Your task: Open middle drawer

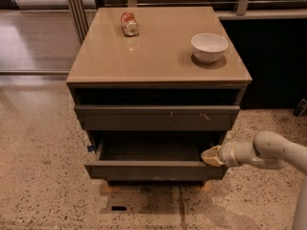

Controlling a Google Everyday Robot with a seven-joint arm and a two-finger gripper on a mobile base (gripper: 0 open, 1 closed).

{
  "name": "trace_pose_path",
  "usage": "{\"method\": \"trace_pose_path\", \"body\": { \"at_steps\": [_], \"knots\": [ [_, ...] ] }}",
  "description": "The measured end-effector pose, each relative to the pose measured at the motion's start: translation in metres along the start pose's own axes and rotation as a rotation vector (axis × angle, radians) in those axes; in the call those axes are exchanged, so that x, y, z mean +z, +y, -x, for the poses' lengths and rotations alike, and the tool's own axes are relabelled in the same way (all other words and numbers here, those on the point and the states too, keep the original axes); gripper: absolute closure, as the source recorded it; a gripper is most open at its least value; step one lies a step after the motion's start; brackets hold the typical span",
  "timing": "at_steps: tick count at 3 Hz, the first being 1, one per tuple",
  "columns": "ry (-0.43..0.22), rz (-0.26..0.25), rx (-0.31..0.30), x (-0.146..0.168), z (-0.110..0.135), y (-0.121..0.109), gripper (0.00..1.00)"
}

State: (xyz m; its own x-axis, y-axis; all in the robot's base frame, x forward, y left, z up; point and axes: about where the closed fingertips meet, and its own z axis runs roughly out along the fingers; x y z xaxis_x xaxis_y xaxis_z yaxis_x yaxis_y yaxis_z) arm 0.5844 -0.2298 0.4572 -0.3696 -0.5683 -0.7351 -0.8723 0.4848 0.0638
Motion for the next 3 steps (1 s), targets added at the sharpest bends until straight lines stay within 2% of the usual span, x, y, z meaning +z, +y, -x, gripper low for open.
{"method": "trace_pose_path", "body": {
  "at_steps": [1, 2, 3],
  "knots": [
    [-0.008, 0.026, 0.036, 0.0031, -0.0057, 0.0078, 1.00],
    [-0.008, 0.026, 0.036, 0.0017, -0.0042, 0.0080, 1.00],
    [-0.022, 0.054, 0.066, 0.0045, -0.0055, 0.0168, 1.00]
  ]
}}
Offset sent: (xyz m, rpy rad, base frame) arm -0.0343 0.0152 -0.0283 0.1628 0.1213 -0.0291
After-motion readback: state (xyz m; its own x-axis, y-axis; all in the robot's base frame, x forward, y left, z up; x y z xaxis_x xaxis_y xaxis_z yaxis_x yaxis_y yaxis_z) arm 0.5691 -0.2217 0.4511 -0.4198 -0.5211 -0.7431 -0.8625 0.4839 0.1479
